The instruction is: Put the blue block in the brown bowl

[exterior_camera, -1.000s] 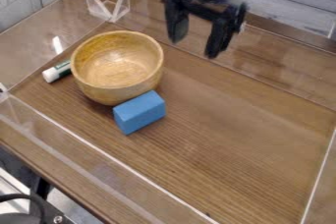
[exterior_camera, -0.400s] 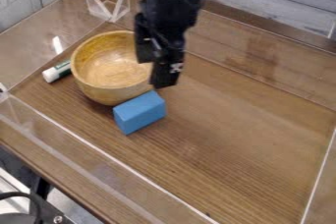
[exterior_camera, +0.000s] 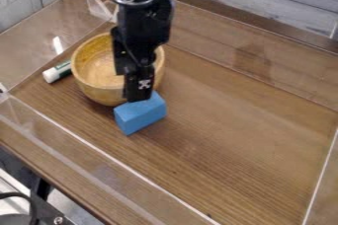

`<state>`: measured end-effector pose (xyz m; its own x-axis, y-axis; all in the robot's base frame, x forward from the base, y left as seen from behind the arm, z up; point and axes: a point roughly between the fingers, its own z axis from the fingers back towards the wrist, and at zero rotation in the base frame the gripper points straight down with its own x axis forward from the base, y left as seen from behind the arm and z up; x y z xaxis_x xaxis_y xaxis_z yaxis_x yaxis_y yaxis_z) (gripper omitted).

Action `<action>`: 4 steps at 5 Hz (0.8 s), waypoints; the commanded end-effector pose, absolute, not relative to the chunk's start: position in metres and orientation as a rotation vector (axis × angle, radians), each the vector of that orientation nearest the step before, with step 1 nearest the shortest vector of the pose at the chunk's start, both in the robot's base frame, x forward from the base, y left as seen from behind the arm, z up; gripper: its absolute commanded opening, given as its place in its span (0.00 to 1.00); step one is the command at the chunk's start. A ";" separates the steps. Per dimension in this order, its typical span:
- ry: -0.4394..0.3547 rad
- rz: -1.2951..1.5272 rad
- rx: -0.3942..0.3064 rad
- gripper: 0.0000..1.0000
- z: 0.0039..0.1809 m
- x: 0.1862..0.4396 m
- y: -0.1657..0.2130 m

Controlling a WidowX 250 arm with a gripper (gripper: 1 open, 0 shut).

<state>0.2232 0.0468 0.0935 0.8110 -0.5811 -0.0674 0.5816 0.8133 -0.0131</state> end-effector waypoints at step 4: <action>-0.016 -0.596 0.038 1.00 0.068 0.229 0.055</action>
